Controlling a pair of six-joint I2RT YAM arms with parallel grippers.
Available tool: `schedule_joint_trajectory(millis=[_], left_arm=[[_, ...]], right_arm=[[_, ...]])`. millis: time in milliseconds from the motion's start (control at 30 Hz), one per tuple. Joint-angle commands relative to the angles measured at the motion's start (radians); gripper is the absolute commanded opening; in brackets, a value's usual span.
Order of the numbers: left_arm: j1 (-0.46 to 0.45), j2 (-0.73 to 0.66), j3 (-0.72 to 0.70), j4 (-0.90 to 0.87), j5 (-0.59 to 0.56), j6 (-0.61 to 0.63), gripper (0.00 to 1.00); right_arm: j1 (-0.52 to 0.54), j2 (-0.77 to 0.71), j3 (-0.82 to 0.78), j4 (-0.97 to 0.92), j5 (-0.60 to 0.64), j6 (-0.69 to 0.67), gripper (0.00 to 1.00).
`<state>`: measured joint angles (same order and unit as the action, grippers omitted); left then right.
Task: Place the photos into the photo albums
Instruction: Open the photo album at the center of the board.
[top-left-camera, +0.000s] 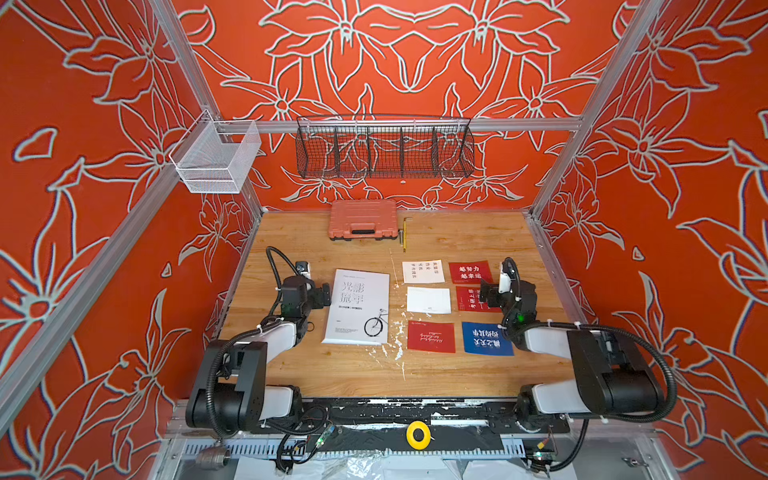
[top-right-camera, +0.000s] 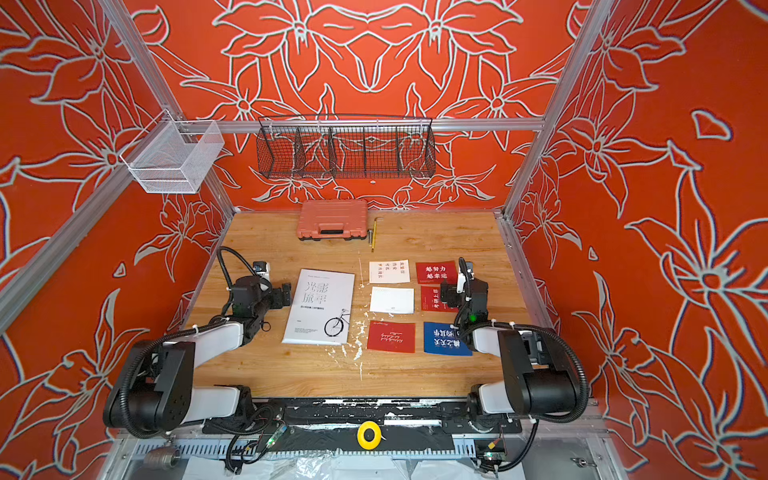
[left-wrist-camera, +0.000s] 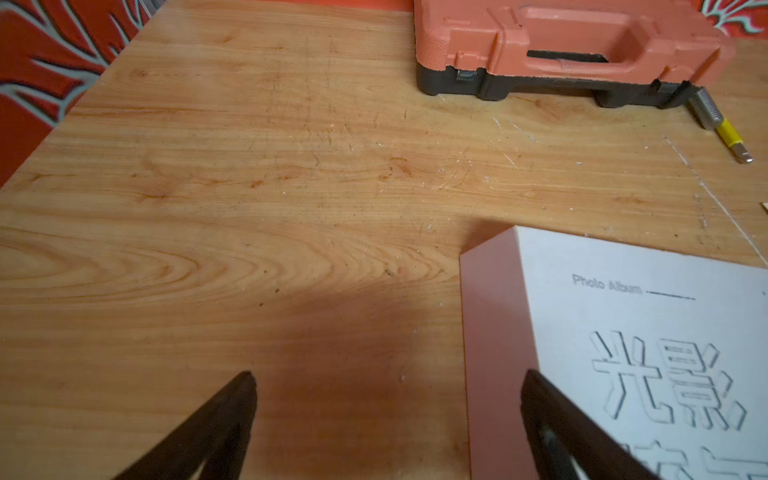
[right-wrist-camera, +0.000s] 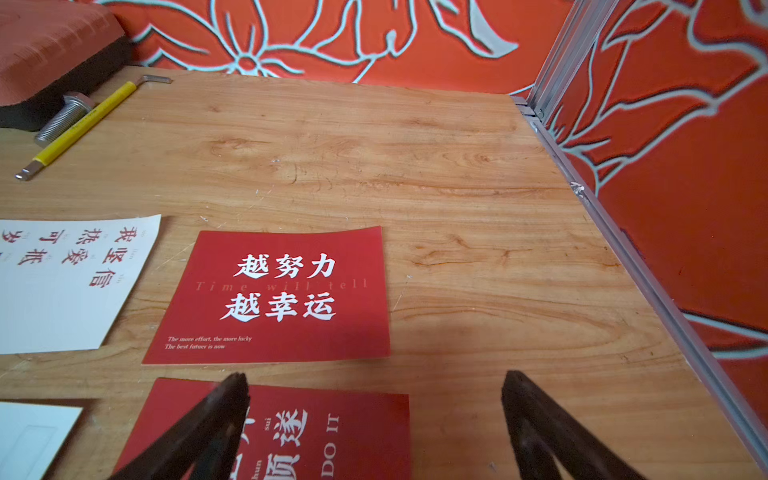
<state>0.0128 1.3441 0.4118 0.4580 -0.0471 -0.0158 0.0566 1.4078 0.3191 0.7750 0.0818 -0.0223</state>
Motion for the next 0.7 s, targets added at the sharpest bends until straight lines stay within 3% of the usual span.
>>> schedule_joint_trajectory(millis=[0, 667], left_arm=[[-0.005, 0.0, 0.002, 0.023, -0.004, 0.008, 0.97], [0.024, 0.003, 0.007, 0.016, 0.041, -0.001, 0.97]], right_arm=[[0.005, 0.005, 0.011, 0.006, 0.012, -0.009, 0.98], [-0.018, 0.008, 0.021, -0.005, -0.019, 0.004, 0.98]])
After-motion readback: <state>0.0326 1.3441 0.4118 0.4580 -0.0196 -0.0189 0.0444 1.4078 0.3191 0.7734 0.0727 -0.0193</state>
